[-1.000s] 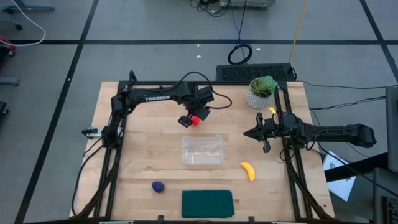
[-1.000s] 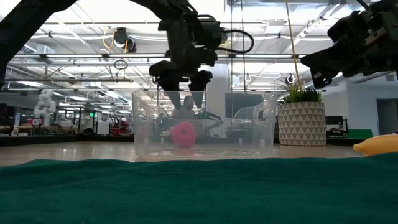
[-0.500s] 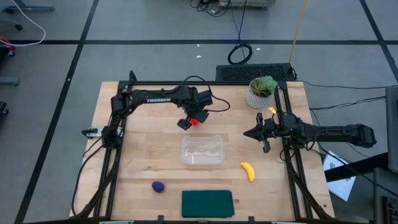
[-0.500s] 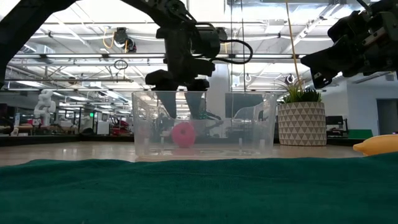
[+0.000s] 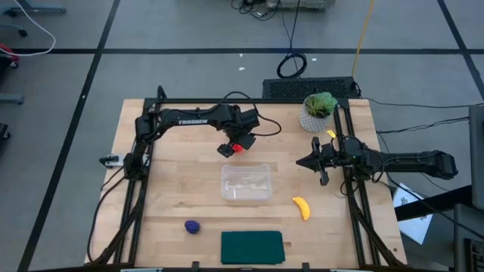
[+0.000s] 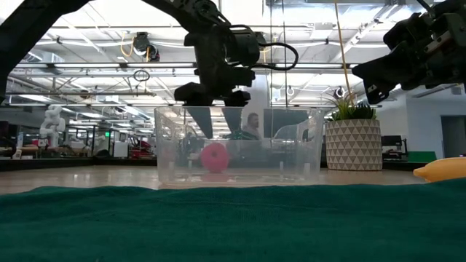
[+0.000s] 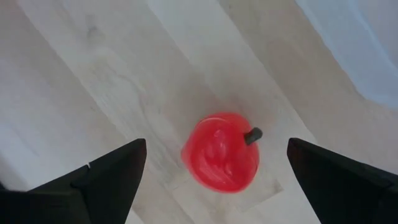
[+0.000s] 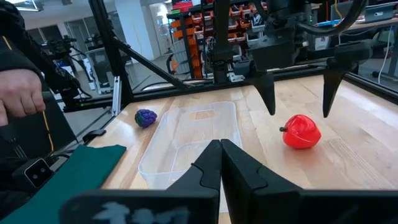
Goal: Pick and placing Produce into tupperware
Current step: Put the red apple into the transparent bin
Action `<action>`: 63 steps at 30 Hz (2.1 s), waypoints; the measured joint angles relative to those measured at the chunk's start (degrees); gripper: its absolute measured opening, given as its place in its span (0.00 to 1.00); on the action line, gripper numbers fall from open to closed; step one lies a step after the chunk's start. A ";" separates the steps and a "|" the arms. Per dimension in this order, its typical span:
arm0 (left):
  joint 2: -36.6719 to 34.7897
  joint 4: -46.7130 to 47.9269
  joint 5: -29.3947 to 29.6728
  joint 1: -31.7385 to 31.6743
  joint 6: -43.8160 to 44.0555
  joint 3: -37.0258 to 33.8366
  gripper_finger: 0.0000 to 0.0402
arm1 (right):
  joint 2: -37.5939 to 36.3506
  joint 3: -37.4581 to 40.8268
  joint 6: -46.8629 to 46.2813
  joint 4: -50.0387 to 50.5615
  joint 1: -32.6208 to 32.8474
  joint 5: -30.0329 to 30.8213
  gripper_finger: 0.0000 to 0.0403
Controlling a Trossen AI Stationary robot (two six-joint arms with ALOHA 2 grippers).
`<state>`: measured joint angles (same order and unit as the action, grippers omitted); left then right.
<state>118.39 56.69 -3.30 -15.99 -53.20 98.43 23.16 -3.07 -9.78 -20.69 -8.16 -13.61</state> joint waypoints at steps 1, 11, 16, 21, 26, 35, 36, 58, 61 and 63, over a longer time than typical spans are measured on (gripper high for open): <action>0.00 0.02 -0.61 -0.02 0.44 0.00 0.98 | 0.01 -0.01 0.00 0.00 0.00 0.00 0.00; 0.00 -0.23 -2.72 -0.58 2.79 0.00 0.98 | 0.02 -0.01 -0.02 0.00 0.01 0.00 0.00; 0.45 -0.38 -2.75 -0.84 2.99 -0.03 0.98 | 0.02 -0.02 -0.02 0.02 0.02 0.00 0.00; 0.98 -0.46 -4.23 -0.76 4.17 -0.02 0.98 | 0.00 0.00 -0.02 -0.02 0.02 0.00 0.00; 1.74 -0.23 -3.93 -0.81 4.02 -0.09 0.98 | 0.02 -0.01 -0.02 0.00 0.02 0.00 0.00; 2.29 -1.04 -1.26 -0.98 1.03 -0.76 0.98 | 0.02 -0.01 -0.04 0.50 0.02 0.00 0.00; 2.29 -0.93 -1.22 -1.03 0.82 -1.06 0.98 | 0.00 -0.01 -0.04 0.59 0.02 0.00 0.00; 2.32 -5.35 -1.13 -2.47 0.41 -6.59 0.98 | 0.02 -0.02 -0.04 0.68 0.02 0.00 0.00; 2.32 -6.94 -1.13 -2.79 0.41 -6.86 0.98 | 0.00 0.00 -0.04 0.68 0.02 0.00 0.00; 2.32 -7.38 -1.15 -2.84 0.24 -6.88 0.98 | 0.00 -0.02 -0.02 0.68 0.02 0.00 0.00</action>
<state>120.70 49.32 -4.45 -18.83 -52.96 91.55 23.16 -3.09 -9.80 -20.01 -8.14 -13.61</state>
